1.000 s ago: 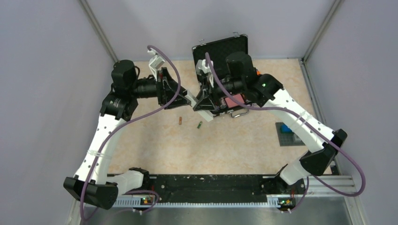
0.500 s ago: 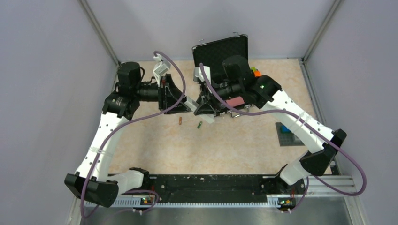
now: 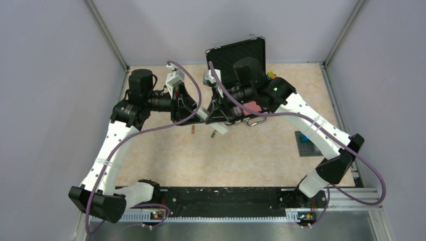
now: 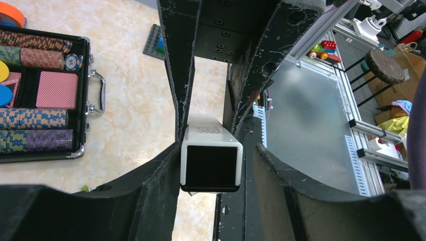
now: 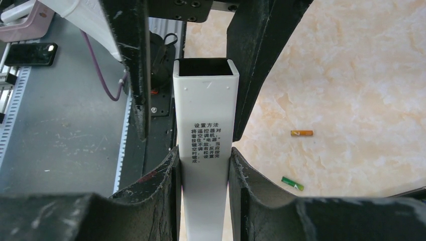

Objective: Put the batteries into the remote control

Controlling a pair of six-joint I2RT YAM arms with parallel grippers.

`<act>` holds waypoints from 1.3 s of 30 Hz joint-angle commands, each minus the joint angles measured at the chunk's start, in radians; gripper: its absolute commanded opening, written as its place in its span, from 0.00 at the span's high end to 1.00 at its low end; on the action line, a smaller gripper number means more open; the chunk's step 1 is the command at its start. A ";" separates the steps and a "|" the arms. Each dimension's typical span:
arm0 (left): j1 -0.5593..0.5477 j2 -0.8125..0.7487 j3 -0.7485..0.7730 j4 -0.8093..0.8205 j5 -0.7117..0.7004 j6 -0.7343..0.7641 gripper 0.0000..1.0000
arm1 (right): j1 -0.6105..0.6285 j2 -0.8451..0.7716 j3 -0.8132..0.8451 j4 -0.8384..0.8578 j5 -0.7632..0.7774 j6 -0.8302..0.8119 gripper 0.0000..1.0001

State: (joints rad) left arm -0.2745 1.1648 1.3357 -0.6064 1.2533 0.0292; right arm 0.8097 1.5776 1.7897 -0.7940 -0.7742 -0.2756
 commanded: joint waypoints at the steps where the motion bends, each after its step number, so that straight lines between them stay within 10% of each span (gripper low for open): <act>1: -0.008 -0.034 -0.005 0.002 0.014 0.039 0.41 | 0.002 0.010 0.063 0.015 -0.017 0.014 1.00; 11: -0.008 -0.024 -0.006 -0.001 -0.013 0.035 0.61 | 0.003 0.024 0.076 0.007 -0.018 0.032 1.00; 21: -0.008 -0.025 -0.008 0.005 -0.015 0.037 0.50 | 0.002 0.037 0.080 -0.006 -0.023 0.033 1.00; 31: -0.009 -0.024 -0.018 0.005 0.006 0.041 1.00 | 0.003 0.037 0.082 -0.012 -0.023 0.032 1.00; 34: -0.009 -0.029 -0.022 0.007 0.005 0.047 1.00 | 0.002 0.036 0.083 -0.010 -0.005 0.042 1.00; 39: -0.007 -0.060 -0.025 0.043 -0.049 0.046 1.00 | -0.001 0.002 0.048 0.028 0.038 0.050 0.46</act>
State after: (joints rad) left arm -0.2787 1.1564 1.3144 -0.6041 1.2076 0.0708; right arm 0.8097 1.6104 1.8164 -0.8318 -0.7841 -0.2230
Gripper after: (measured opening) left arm 0.395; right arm 0.358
